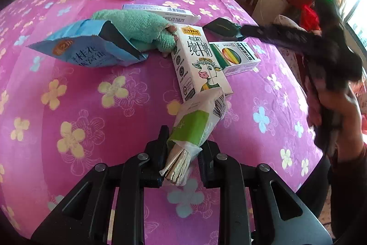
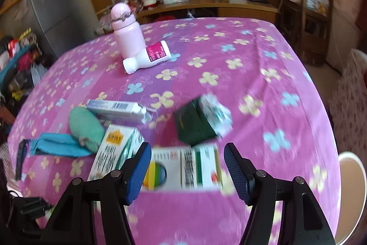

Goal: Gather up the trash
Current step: 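Grasp the green-printed tissue packet with the left gripper while the right grasps the dark green wrapper, then carry the tissue packet and dark green wrapper over the white bucket with both grippers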

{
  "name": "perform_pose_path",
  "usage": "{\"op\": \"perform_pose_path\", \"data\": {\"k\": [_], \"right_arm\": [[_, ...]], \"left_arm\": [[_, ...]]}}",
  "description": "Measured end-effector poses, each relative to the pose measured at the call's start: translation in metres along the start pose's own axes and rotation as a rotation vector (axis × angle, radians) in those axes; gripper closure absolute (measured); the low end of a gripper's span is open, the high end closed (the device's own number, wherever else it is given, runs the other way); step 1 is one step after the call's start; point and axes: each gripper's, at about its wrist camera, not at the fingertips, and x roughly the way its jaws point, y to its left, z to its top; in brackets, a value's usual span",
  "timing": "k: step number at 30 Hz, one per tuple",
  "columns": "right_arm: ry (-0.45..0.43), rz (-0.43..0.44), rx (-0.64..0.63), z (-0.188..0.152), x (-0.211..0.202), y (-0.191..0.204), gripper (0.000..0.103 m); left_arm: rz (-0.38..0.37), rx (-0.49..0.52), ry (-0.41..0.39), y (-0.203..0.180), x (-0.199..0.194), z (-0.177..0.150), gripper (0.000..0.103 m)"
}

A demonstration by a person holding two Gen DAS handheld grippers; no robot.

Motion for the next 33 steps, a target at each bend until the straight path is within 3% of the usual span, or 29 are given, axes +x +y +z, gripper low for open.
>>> {"op": "perform_pose_path", "data": {"k": [6,8,11,20,27,33], "right_arm": [[0.082,-0.115,-0.116,0.024,0.045,0.013,0.051],[0.107,-0.114,-0.124,0.025,0.057,0.011,0.071],[0.090,-0.103,-0.123,0.021,0.054,0.006,0.079],[-0.034,0.069,-0.043,0.001,-0.022,0.006,0.080],[-0.082,0.102,-0.007,-0.045,-0.071,-0.001,0.080],[-0.101,0.057,0.033,-0.083,-0.098,-0.019,0.080]], "left_arm": [[-0.012,-0.014,0.013,0.007,0.006,0.000,0.082],[-0.017,-0.019,0.018,0.009,0.008,0.000,0.082],[-0.021,-0.020,0.014,0.009,0.007,-0.001,0.082],[-0.043,-0.025,0.008,0.004,-0.012,-0.009,0.083],[-0.058,0.017,-0.011,-0.023,-0.027,-0.013,0.084],[-0.065,0.078,-0.017,-0.061,-0.024,-0.012,0.084]]}}
